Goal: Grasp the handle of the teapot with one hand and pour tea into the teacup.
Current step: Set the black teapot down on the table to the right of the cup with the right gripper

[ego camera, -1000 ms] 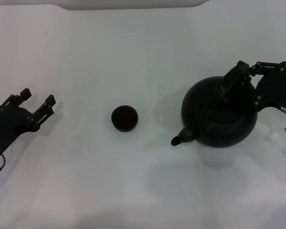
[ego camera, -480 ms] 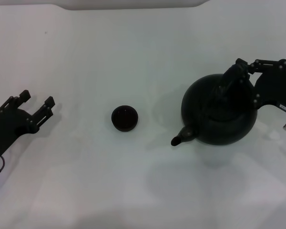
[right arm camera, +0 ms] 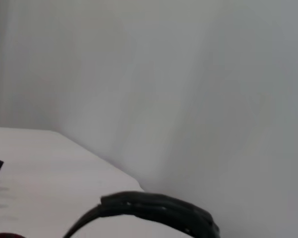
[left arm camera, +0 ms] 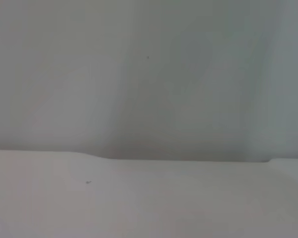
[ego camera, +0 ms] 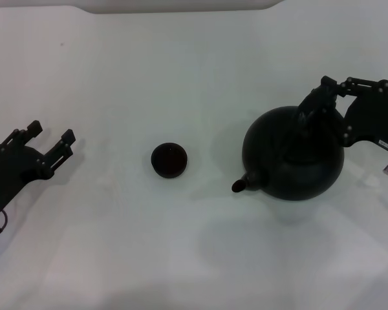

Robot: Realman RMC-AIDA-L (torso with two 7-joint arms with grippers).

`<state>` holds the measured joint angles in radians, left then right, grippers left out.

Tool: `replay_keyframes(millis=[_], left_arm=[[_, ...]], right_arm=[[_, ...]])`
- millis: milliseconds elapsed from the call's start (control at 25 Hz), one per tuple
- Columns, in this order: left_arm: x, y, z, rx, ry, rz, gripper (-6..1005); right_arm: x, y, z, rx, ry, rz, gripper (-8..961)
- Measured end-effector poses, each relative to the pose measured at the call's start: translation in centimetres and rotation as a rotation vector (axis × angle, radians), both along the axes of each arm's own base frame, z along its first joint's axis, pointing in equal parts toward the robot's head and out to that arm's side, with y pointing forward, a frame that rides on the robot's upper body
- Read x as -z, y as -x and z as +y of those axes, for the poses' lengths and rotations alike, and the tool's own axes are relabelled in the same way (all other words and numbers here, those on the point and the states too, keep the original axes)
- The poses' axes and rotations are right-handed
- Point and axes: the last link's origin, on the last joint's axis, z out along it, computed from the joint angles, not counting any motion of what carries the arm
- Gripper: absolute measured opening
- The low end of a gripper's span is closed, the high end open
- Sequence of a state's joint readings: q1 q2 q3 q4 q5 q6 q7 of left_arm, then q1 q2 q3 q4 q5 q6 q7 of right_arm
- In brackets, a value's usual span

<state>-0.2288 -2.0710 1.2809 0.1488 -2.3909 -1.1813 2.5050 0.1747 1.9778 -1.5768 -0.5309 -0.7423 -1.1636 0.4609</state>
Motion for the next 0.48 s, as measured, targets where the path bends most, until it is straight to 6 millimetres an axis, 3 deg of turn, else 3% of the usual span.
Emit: replay_keyframes(millis=[480], left_arm=[[-0.06,0.03,0.01,-0.003,-0.004,-0.002,739]], right_arm=[[-0.63,-0.53,0.13,0.041,-0.024,0.023,411]])
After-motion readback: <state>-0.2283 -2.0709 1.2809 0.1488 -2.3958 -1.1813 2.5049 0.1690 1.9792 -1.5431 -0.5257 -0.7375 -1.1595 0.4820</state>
